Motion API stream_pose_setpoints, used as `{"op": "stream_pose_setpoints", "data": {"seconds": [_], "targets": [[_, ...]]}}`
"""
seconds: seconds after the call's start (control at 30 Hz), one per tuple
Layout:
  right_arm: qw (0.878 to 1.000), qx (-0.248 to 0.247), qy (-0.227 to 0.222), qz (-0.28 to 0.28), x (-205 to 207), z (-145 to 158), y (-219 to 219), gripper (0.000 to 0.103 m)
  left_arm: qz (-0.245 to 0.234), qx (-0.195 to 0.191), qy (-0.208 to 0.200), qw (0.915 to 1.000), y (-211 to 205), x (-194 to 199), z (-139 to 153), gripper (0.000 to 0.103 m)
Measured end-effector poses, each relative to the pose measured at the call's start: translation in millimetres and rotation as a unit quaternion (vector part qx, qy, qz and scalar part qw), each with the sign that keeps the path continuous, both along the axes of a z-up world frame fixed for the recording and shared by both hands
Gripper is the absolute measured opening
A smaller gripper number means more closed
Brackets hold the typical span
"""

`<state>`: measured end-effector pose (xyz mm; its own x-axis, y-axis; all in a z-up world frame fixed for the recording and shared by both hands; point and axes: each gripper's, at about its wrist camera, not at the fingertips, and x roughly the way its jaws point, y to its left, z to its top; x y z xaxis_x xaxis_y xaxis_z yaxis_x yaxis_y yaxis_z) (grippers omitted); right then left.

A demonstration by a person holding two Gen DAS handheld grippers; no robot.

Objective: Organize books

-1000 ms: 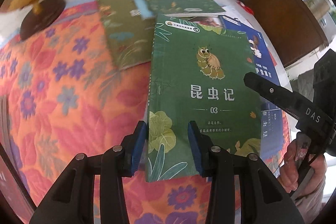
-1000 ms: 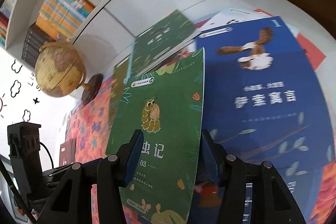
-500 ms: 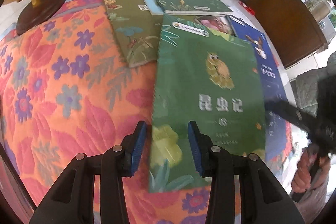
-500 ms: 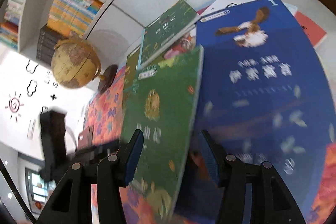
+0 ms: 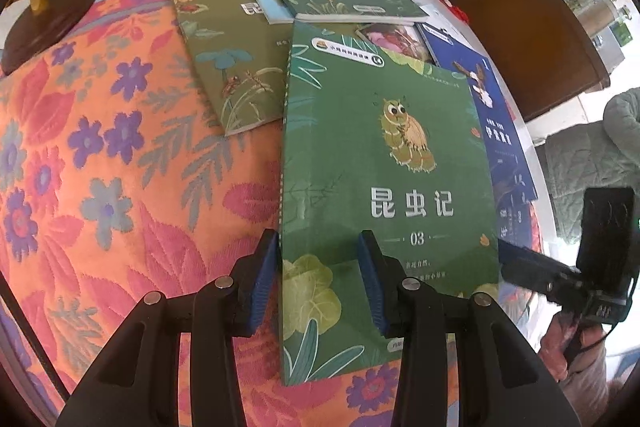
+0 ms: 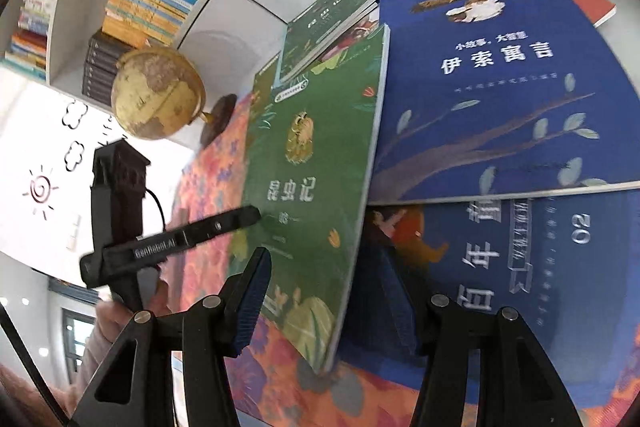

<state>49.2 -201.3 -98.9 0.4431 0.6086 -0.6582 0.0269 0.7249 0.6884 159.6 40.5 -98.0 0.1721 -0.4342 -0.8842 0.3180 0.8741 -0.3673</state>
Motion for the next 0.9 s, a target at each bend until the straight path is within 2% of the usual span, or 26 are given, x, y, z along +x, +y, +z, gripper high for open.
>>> {"op": "stream_pose_setpoints", "data": {"seconds": [0.13, 0.27, 0.33, 0.47, 0.57, 0.73, 0.8, 0.87, 0.9], "targets": [[1.0, 0.025, -0.002, -0.008, 2, -3, -2, 0.054, -0.001, -0.005, 0.011, 0.9999, 2, 0, -1, 0.04], [1.0, 0.019, -0.008, -0.001, 1, -1, -1, 0.053, 0.0, -0.033, 0.024, 0.9992, 6, 2, -2, 0.051], [1.0, 0.016, -0.008, 0.002, 2, -1, 0, 0.053, 0.001, -0.038, 0.028, 0.9989, 6, 3, -2, 0.054], [1.0, 0.024, -0.006, 0.0, 4, -3, -1, 0.053, 0.008, -0.006, 0.035, 0.9993, -3, 2, 0, 0.054], [0.999, 0.03, -0.001, 0.016, 4, -4, 0, 0.053, -0.007, 0.017, 0.026, 0.9995, -10, -5, 1, 0.054], [1.0, 0.016, -0.001, 0.013, 6, -3, 5, 0.053, -0.012, 0.024, 0.019, 0.9995, -13, -6, 0, 0.054], [1.0, 0.013, -0.001, 0.008, 6, -2, 6, 0.052, -0.012, 0.026, 0.016, 0.9995, -16, -7, -1, 0.058], [1.0, -0.003, -0.001, 0.008, 5, -1, 8, 0.047, -0.015, 0.027, 0.011, 0.9995, -18, -8, -1, 0.062], [1.0, -0.018, 0.001, 0.006, 5, 0, 10, 0.039, -0.018, 0.026, 0.008, 0.9995, -20, -9, -1, 0.065]]}}
